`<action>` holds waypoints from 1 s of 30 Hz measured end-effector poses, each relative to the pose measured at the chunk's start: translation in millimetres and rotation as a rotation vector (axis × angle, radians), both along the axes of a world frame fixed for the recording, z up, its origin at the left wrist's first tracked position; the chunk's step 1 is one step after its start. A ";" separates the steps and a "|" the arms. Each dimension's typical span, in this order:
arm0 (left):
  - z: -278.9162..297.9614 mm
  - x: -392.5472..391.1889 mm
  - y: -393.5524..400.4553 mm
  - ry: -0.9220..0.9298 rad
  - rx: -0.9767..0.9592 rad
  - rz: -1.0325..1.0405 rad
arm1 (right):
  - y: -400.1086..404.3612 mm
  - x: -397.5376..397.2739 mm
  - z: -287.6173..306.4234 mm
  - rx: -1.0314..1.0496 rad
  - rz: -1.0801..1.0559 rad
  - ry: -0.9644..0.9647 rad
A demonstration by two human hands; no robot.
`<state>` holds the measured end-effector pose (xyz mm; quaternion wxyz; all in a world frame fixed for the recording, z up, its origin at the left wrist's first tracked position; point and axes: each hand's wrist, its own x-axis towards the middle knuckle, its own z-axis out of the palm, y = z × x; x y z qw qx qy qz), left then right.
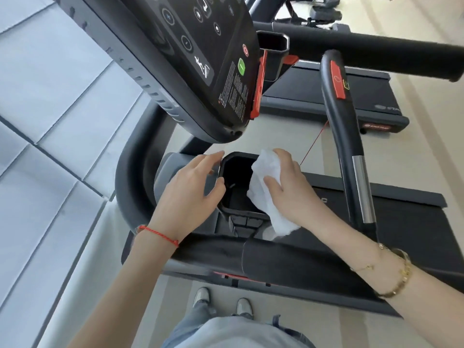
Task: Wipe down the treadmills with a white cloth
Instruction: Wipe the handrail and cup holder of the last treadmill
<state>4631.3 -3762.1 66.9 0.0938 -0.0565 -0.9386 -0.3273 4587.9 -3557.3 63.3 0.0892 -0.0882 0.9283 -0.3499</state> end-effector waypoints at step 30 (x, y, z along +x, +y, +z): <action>-11.7 -33.4 -15.7 -0.047 0.155 -0.186 | -4.2 11.7 5.2 0.046 0.027 0.054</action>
